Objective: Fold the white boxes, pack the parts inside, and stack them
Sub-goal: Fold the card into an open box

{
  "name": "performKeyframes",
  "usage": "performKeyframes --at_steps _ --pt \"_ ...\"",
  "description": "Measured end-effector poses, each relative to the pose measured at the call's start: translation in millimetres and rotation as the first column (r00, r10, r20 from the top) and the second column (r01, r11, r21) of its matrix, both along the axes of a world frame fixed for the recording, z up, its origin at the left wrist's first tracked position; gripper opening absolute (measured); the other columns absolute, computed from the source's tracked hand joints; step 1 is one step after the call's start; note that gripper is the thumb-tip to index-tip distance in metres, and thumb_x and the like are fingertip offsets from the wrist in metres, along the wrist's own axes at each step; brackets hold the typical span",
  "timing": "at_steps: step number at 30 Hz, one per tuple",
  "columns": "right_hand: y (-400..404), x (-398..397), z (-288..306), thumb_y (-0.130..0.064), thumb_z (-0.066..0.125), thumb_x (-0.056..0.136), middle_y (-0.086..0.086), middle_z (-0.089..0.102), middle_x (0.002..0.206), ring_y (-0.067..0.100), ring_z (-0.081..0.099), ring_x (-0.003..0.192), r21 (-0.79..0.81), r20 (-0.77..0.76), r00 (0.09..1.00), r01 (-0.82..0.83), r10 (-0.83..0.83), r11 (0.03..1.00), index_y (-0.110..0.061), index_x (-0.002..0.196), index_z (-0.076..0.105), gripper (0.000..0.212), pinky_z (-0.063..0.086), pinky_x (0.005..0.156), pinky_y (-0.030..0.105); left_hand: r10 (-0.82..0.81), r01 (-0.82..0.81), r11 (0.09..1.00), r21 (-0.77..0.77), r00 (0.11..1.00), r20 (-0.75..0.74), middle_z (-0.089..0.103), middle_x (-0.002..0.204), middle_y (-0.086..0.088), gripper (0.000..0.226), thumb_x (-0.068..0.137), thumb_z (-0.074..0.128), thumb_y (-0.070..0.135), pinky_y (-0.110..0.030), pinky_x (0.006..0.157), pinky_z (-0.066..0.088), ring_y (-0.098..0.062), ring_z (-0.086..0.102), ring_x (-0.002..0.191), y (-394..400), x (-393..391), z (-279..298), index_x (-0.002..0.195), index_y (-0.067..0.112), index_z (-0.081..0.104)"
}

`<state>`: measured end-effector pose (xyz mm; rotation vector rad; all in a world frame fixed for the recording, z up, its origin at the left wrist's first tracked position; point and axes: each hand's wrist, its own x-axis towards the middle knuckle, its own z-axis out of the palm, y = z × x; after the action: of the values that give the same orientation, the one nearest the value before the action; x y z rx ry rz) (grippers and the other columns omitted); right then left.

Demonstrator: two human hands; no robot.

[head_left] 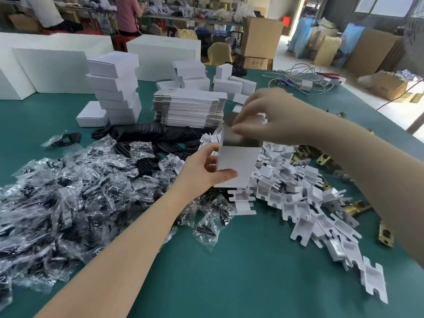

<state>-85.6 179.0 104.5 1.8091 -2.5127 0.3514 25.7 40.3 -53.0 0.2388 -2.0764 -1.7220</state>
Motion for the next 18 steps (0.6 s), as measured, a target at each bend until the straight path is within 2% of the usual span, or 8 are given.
performKeyframes --at_steps 2,3,5,6,10,13,15,18 --pt "9 -2 5 -0.049 0.059 0.09 -0.017 0.058 0.091 -0.012 0.051 0.084 -0.157 0.043 0.999 0.034 -0.028 0.987 -0.031 0.094 0.067 0.019 0.037 0.07 0.007 -0.006 0.006 1.0 -0.002 1.0 0.007 0.075 0.1 0.011 0.045 0.074 0.085 0.023 -0.017 0.072 0.056 -0.011 0.072 0.091 0 0 -1 0.098 0.052 0.06" --pt "16 -5 5 -0.049 0.06 0.09 -0.019 0.057 0.082 -0.017 0.051 0.072 -0.244 0.062 0.996 0.078 -0.065 0.967 -0.031 0.086 0.063 0.019 0.037 0.06 0.003 -0.005 0.005 1.0 0.0 1.0 0.011 0.075 0.101 0.01 0.045 0.074 0.085 0.023 -0.018 0.073 0.056 -0.011 0.072 0.091 0 0 -1 0.1 0.05 0.06" --pt "30 -16 2 -0.048 0.062 0.09 -0.016 0.058 0.071 -0.015 0.053 0.057 -0.358 0.123 0.976 0.211 -0.178 0.909 -0.031 0.074 0.059 0.024 0.037 0.047 0.003 0.001 -0.001 1.0 0.007 1.0 0.017 0.075 0.102 0.008 0.045 0.073 0.085 0.023 -0.021 0.075 0.057 -0.012 0.072 0.092 0 -1 -2 0.104 0.045 0.061" --pt "37 -23 -3 -0.048 0.062 0.091 -0.014 0.059 0.068 -0.009 0.055 0.055 -0.348 0.144 0.958 0.285 -0.25 0.893 -0.03 0.073 0.059 0.026 0.038 0.045 0.006 0.004 -0.004 1.0 0.007 1.0 0.018 0.075 0.102 0.008 0.044 0.072 0.085 0.025 -0.022 0.075 0.058 -0.013 0.072 0.092 0 -1 -2 0.104 0.044 0.061" --pt "55 -49 -48 -0.045 0.056 0.096 -0.002 0.067 0.073 0.014 0.063 0.061 -0.053 0.095 0.835 0.549 -0.543 0.834 -0.014 0.089 0.069 0.034 0.053 0.055 0.026 0.013 -0.013 1.0 -0.023 1.0 0.024 0.075 0.101 0.01 0.043 0.068 0.083 0.035 -0.021 0.073 0.057 -0.01 0.073 0.09 1 0 0 0.101 0.051 0.06" --pt "57 -55 -79 -0.031 0.058 0.096 0.0 0.07 0.102 0.021 0.066 0.077 0.108 0.054 0.768 0.631 -0.638 0.769 -0.023 0.109 0.07 0.02 0.06 0.075 0.041 0.018 -0.017 0.999 -0.031 1.0 0.022 0.074 0.102 0.012 0.045 0.068 0.082 0.034 -0.022 0.076 0.058 -0.009 0.072 0.091 1 0 0 0.102 0.054 0.06" --pt "55 -56 -89 -0.027 0.062 0.092 0.001 0.068 0.11 0.023 0.064 0.091 0.191 0.093 0.748 0.635 -0.658 0.749 -0.026 0.117 0.069 0.026 0.057 0.085 0.042 0.022 -0.021 0.999 -0.032 0.999 0.026 0.074 0.103 0.011 0.046 0.068 0.083 0.032 -0.024 0.079 0.059 -0.01 0.072 0.092 0 -1 -1 0.103 0.053 0.061" --pt "55 -56 -98 -0.031 0.067 0.089 0.0 0.064 0.096 0.021 0.063 0.089 0.214 0.166 0.717 0.644 -0.677 0.735 -0.021 0.114 0.071 0.027 0.056 0.083 0.037 0.021 -0.02 0.999 -0.034 0.999 0.031 0.074 0.104 0.009 0.049 0.068 0.083 0.03 -0.026 0.081 0.059 -0.01 0.072 0.093 0 -2 -3 0.109 0.045 0.061"
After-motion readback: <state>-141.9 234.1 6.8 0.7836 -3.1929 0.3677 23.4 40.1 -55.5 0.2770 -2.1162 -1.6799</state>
